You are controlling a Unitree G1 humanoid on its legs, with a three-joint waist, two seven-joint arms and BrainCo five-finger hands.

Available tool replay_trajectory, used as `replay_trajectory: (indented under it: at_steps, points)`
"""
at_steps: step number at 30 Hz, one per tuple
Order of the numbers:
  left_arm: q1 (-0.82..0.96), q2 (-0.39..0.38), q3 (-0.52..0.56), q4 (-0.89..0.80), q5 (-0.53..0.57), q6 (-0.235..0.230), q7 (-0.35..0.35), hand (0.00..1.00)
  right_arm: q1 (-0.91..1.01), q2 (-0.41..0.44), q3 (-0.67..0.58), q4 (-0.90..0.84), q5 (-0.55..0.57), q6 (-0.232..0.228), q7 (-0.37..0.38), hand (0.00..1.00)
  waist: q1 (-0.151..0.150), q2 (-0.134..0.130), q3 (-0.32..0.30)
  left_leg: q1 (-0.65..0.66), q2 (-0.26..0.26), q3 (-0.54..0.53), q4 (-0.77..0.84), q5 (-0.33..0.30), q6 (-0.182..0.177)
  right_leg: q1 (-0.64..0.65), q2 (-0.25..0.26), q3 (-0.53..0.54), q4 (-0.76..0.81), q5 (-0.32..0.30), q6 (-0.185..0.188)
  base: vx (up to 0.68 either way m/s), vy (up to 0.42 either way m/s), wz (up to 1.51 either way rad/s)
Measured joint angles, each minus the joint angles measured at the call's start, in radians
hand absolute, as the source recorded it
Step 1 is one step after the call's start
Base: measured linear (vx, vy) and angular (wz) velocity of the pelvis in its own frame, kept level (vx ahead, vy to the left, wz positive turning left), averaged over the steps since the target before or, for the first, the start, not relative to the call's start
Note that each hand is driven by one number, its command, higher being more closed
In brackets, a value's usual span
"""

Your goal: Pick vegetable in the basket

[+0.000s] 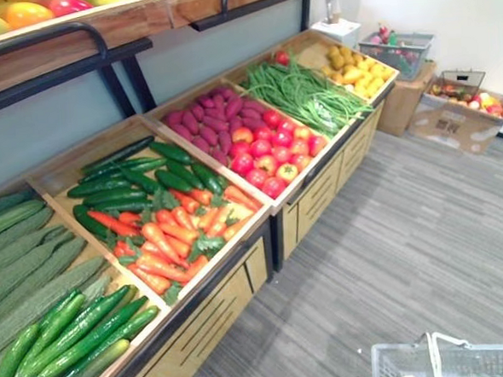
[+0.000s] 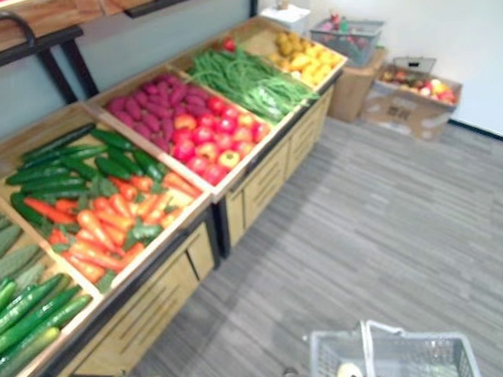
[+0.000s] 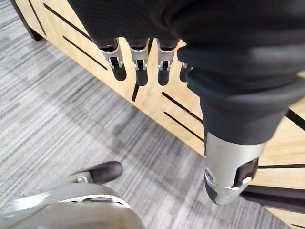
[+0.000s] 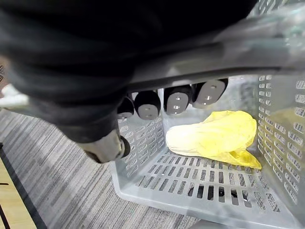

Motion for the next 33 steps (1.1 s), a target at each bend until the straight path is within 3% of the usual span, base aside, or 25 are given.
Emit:
replay_trajectory:
  at_steps: [4,7,11,14,16,18,20,23,25,32,33]
  points:
    - [0.020,-0.002,-0.001,0.000,-0.002,0.000,0.000,0.00,0.000,0.000,0.005,-0.004,-0.001,0.000,0.000,1.00,0.000,0.004,0.000,-0.006,0.000,-0.023,0.001,-0.002,-0.003,-0.011,-0.004,-0.014,0.035,-0.019,0.000,0.01,-0.007,0.12]
    - [0.021,0.000,0.000,-0.003,-0.008,0.000,0.001,0.00,-0.001,0.002,0.004,-0.012,-0.001,0.000,-0.002,1.00,0.000,0.002,0.009,-0.034,-0.003,-0.060,0.058,-0.027,-0.010,-0.037,-0.022,-0.034,0.145,-0.084,-0.009,0.03,-0.032,0.35]
    - [0.025,-0.010,0.005,-0.010,-0.008,0.000,0.003,0.00,0.000,-0.001,0.004,-0.016,-0.001,0.000,-0.008,1.00,0.004,0.020,0.014,-0.103,0.025,-0.131,0.245,-0.111,-0.026,-0.030,-0.014,-0.081,0.235,-0.170,-0.025,0.03,-0.098,0.38]
    - [0.031,-0.015,0.013,-0.032,-0.022,0.002,0.003,0.00,-0.004,0.003,0.005,-0.038,-0.003,0.000,-0.008,1.00,0.008,0.019,0.048,-0.201,0.036,-0.166,0.479,-0.113,-0.023,0.007,-0.007,-0.109,0.246,-0.191,-0.039,0.03,-0.148,0.27]
    - [0.040,-0.024,0.012,-0.040,-0.038,0.002,0.005,0.00,0.009,0.001,-0.003,-0.039,-0.003,0.000,-0.009,1.00,0.028,0.018,0.060,-0.244,0.049,-0.160,0.586,-0.088,-0.008,0.045,-0.002,-0.129,0.247,-0.201,-0.049,0.04,-0.136,0.22]
    - [0.043,-0.029,0.012,-0.047,-0.038,0.002,0.006,0.00,0.008,0.001,-0.010,-0.041,-0.004,0.000,-0.011,1.00,0.032,0.023,0.060,-0.246,0.052,-0.144,0.580,-0.062,-0.008,0.054,-0.009,-0.138,0.245,-0.204,-0.054,0.05,-0.076,0.18]
    - [0.051,-0.029,0.011,-0.051,-0.038,0.003,0.006,0.00,-0.008,0.000,-0.028,-0.042,-0.004,0.000,-0.016,1.00,0.028,0.020,0.064,-0.241,0.061,-0.063,0.534,-0.024,-0.009,0.052,-0.020,-0.148,0.236,-0.201,-0.056,0.03,-0.055,0.18]
    - [0.050,-0.029,0.010,-0.050,-0.034,0.011,0.005,0.00,-0.011,0.000,-0.037,-0.043,-0.004,0.001,-0.022,1.00,0.026,0.022,0.064,-0.189,0.079,0.084,0.401,-0.024,-0.009,0.046,-0.013,-0.171,0.222,-0.195,-0.057,0.03,-0.022,0.22]
    - [0.049,-0.029,0.009,-0.050,-0.031,0.012,0.005,0.00,-0.015,-0.002,-0.038,-0.043,-0.003,0.001,-0.023,1.00,0.026,0.021,0.064,-0.178,0.074,0.118,0.339,-0.024,-0.008,0.041,-0.009,-0.177,0.215,-0.183,-0.047,0.05,0.036,0.33]
    - [0.046,-0.010,-0.030,-0.041,-0.015,0.011,0.004,0.00,-0.029,-0.003,-0.038,-0.042,-0.010,0.003,-0.024,1.00,0.029,0.014,0.058,-0.166,0.006,0.116,0.203,-0.020,0.034,0.055,-0.045,-0.237,0.155,-0.149,-0.017,0.02,0.117,0.34]
    - [0.048,-0.006,-0.029,-0.040,-0.016,0.010,0.003,0.00,-0.034,-0.002,-0.038,-0.040,-0.010,0.003,-0.024,1.00,0.034,0.001,0.058,-0.157,-0.019,0.115,0.188,-0.018,0.049,0.055,-0.068,-0.246,0.160,-0.154,-0.005,0.00,0.171,0.26]
